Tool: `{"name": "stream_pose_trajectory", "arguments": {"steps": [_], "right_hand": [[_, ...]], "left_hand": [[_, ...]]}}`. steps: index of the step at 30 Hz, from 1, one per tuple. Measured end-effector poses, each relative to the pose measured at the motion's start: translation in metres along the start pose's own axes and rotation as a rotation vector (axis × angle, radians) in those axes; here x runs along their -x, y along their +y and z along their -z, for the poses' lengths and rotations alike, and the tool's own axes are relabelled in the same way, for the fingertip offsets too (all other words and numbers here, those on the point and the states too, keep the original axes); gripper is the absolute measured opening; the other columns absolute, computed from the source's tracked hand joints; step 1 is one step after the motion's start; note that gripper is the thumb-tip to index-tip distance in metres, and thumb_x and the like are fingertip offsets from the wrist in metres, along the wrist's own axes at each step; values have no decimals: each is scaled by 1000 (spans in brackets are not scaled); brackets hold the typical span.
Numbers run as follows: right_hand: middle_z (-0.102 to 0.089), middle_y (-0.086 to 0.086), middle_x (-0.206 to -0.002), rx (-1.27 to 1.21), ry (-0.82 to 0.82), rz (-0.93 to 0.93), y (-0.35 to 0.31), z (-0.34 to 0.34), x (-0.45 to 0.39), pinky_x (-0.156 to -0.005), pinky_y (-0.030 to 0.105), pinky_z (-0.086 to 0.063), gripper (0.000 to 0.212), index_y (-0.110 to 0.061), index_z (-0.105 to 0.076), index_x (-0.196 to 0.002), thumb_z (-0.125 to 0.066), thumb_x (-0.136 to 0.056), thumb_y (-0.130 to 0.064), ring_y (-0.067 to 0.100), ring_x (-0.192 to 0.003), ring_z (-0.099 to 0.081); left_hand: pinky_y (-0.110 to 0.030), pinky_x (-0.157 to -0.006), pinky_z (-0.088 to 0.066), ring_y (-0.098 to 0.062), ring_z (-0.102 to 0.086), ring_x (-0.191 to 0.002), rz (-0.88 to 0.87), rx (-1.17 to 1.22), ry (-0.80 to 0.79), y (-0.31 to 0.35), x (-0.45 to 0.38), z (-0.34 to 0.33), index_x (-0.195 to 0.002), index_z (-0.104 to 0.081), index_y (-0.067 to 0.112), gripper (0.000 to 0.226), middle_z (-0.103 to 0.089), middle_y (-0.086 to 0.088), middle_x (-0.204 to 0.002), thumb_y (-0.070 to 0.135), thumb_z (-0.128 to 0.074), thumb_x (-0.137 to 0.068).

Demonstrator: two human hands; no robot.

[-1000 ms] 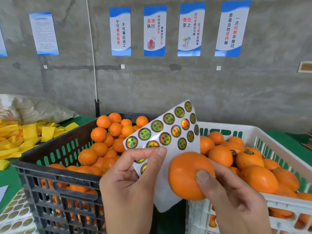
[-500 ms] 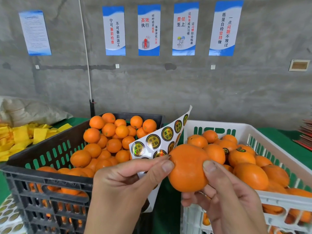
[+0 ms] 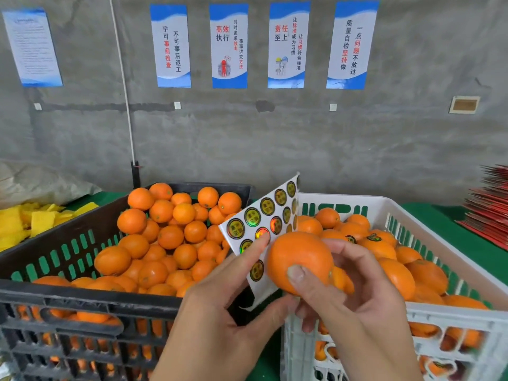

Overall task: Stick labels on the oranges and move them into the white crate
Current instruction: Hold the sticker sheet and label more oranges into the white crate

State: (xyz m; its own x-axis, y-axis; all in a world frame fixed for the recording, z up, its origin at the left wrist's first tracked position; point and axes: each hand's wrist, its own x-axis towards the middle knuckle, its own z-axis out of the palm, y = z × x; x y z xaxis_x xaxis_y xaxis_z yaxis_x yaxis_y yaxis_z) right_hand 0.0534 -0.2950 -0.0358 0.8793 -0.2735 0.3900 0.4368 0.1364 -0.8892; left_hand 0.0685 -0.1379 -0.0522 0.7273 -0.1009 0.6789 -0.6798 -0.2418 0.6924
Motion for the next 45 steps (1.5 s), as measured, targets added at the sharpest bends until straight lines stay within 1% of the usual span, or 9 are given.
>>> {"name": "stream_pose_trajectory", "arguments": {"steps": [3,6,9,11,21,31,38,42,45], "right_hand": [[-68,-11,-94,280,182,185,14,12,-9,-53,22,-56,56,-42,-63,-107,-92,-60,-40,18,-58,-66],[-53,-16,-126,551,307,306,28,29,-25,-70,11,-53,62,-42,-52,-132,-83,-80,-31,7,-82,-68],[-18,-19,-166,744,191,340,36,44,-37,-110,13,-37,66,-32,-34,-157,-63,-98,-21,1,-141,-43],[-12,-21,-168,858,65,343,39,47,-41,-117,7,-20,55,-27,-41,-155,-56,-102,-18,-3,-150,-22],[-58,-28,-135,606,-91,353,45,19,-30,-98,15,-50,31,-31,-70,-126,-60,-101,-18,-6,-131,-50],[-51,-25,-145,405,-362,446,24,-73,-24,-114,31,-41,30,-36,-66,-131,-56,-103,-40,2,-142,-43],[-56,-27,-140,336,-364,376,20,-112,-24,-107,32,-46,37,-41,-65,-129,-60,-95,-52,-2,-134,-50],[-64,-32,-122,309,-349,221,13,-122,-21,-80,8,-52,51,-49,-59,-129,-65,-83,-71,-17,-112,-58],[-70,-27,-114,245,-367,176,8,-126,-19,-76,11,-56,54,-43,-64,-126,-69,-77,-65,-13,-103,-64]], "left_hand": [[-41,-95,-60,-2,-65,-123,-43,-66,201,1,3,-5,-139,-57,50,72,-65,30,-132,57,-76,-71],[-25,-90,-58,1,-68,-116,-62,-143,298,5,3,-3,-136,-61,46,67,-66,34,-127,58,-72,-71],[-14,-91,-54,7,-67,-113,-17,-123,317,6,2,0,-132,-63,52,64,-69,31,-123,59,-81,-71],[-6,-89,-50,10,-66,-111,-4,-129,320,5,1,0,-129,-67,51,58,-71,26,-123,51,-87,-74],[-15,-84,-57,-4,-74,-105,107,100,412,0,-3,7,-121,-73,38,51,-78,13,-113,23,-79,-74],[-19,-73,-60,-15,-77,-100,259,392,318,7,-10,51,-123,-70,20,52,-80,3,-107,-12,-72,-82],[-16,-81,-57,-14,-73,-111,222,527,289,1,-6,85,-138,-60,18,63,-77,0,-119,-3,-74,-81],[-18,-75,-58,-5,-75,-88,170,486,399,-4,-7,93,-132,-67,21,49,-81,-1,-99,11,-75,-84],[-24,-77,-62,-11,-78,-87,158,461,460,-6,-7,97,-125,-73,20,42,-81,-2,-97,21,-75,-83]]}}
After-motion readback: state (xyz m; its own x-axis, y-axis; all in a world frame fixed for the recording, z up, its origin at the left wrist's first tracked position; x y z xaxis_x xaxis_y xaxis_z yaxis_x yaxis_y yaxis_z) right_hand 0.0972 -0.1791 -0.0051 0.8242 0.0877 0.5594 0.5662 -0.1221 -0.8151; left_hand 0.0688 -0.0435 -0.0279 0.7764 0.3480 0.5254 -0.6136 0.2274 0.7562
